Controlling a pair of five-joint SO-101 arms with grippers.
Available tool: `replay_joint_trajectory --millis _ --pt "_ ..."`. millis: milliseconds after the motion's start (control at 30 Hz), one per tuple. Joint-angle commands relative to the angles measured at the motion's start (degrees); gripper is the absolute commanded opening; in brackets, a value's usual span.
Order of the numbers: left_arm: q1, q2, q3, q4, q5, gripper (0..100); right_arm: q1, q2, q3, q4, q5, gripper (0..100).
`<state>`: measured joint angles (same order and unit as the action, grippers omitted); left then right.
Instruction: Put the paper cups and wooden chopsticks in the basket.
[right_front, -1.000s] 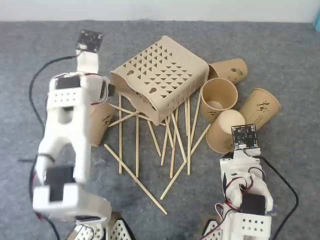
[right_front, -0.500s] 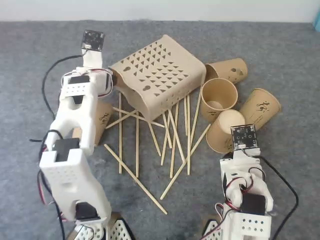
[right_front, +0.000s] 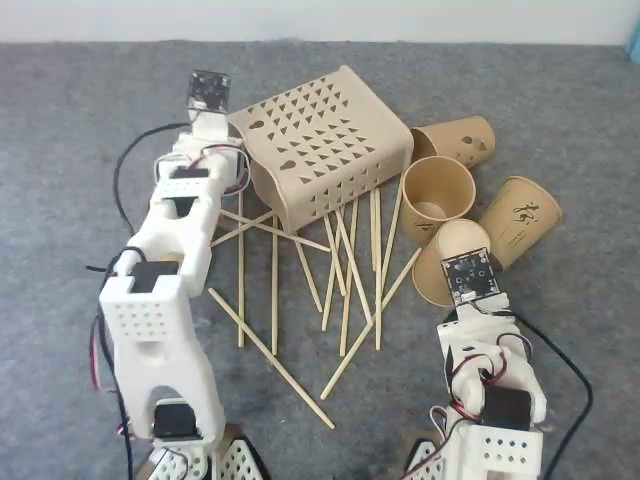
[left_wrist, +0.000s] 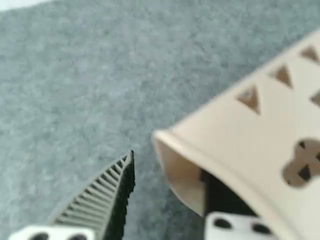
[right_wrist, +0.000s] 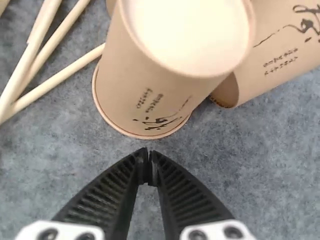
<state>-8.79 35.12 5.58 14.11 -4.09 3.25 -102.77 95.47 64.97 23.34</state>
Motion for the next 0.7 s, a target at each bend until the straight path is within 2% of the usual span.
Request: replay_joint_trajectory --millis 0,267,333,467,667 --pt "1.5 -0.2 -2.7 -3.9 0.7 0 0.3 -1.2 1.0 -0.3 0.9 0.9" --pt "1.6 -3.1 -2.2 -3.3 1.1 1 0.3 -1.2 1.0 -0.3 0.9 0.9" --pt "1.4 -5.5 -1.7 -1.7 4.1 1 0.3 -1.2 1.0 -0.3 0.9 0.9" --pt "0.8 -11.6 -1.6 4.0 10.6 1 0.3 -1.2 1.0 -0.3 0.9 0.9" --pt "3.4 -16.2 -1.6 16.7 12.0 1 0.3 -1.2 1.0 -0.3 1.0 0.9"
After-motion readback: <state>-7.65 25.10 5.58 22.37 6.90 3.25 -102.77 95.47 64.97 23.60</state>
